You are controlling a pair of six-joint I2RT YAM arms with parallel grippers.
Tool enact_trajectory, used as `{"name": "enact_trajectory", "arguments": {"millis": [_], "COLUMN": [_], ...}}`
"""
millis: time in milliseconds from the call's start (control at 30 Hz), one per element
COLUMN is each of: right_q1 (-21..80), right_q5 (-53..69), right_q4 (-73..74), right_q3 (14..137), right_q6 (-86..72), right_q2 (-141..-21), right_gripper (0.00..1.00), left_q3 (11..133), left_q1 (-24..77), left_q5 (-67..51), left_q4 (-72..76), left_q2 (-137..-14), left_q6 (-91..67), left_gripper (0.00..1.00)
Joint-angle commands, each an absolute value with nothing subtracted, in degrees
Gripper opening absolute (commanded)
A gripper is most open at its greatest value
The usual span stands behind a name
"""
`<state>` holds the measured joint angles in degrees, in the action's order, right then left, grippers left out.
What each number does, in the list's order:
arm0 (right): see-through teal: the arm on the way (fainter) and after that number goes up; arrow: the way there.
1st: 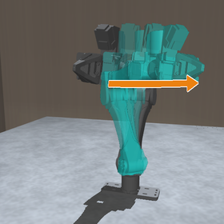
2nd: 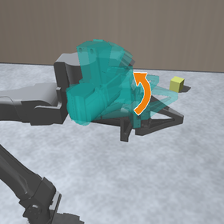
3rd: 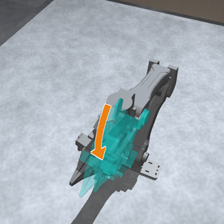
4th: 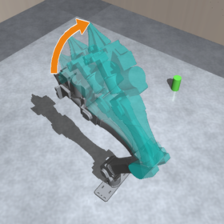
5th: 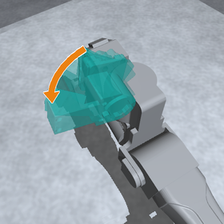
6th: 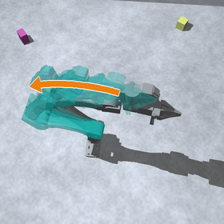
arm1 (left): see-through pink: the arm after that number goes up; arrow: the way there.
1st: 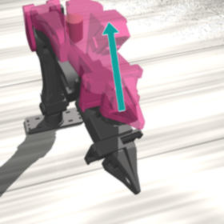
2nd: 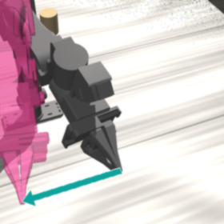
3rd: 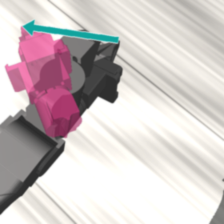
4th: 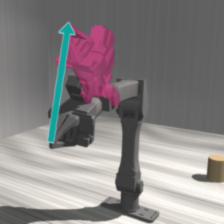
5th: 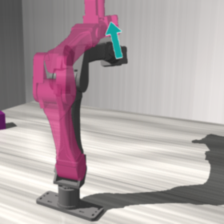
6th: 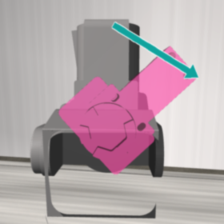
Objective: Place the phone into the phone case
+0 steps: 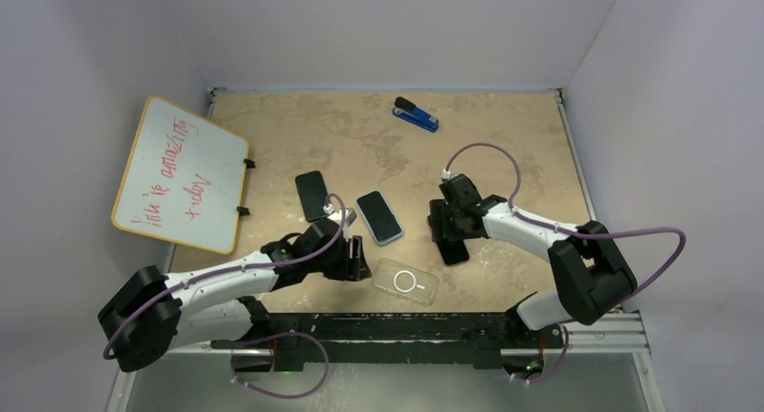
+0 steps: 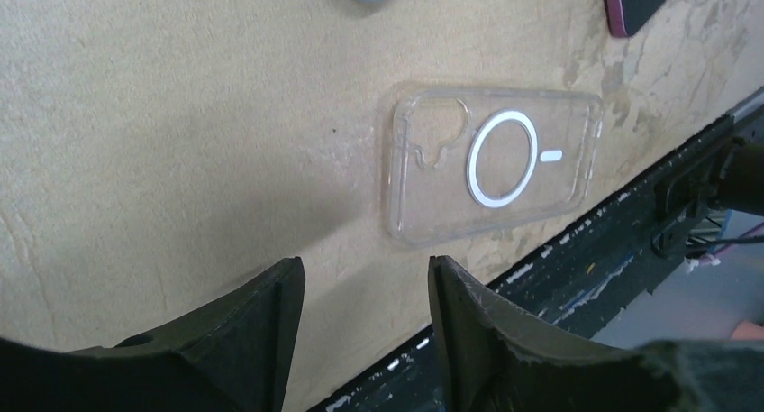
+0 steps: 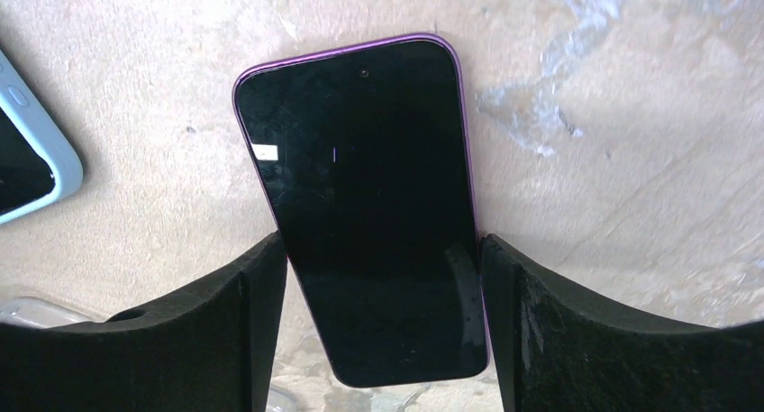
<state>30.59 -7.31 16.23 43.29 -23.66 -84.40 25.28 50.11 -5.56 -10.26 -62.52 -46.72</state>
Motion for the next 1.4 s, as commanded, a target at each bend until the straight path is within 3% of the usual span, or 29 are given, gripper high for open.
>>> {"name": "enact_trajectory", "arguments": {"millis": [0,433,833,967,1200,1367], "right_q1": [31.74,34.38,35.63,36.19,37.18,39.10], "right_q5": [-8.26,-9.41,-5.49,-4.67,-1.43,-1.28], "right_q4": [18.31,15.94,13.85,13.10,12.26,11.19], "right_q3": [40.47,34.09,31.71,30.94,30.17,29.34], "right_q6": [-30.63,-32.49,-31.03,-30.70,-30.43,-31.20], "right_q2": [-81.57,-72.43,-65.52,-62.51,-58.98,-55.79], "right_gripper": [0.45,0.38,0.37,0.36,0.35,0.34], "left_q3": [25.46,26.39,27.40,27.27,27.24,27.64], "left_q1": [50.88,54.10,54.41,54.40,54.51,54.58], "left_q5": [-1.54,-0.17,1.41,1.43,0.26,-1.24], "left_q4": [-1.74,5.46,4.31,4.59,6.68,7.62], "left_q2": [-65.43,-73.69,-76.36,-76.23,-77.60,-79.45], "left_q6": [-48.16,-47.04,-43.96,-43.28,-42.56,-42.29], "left_gripper": [0.53,0.42,0.20,0.21,0.33,0.29]}}
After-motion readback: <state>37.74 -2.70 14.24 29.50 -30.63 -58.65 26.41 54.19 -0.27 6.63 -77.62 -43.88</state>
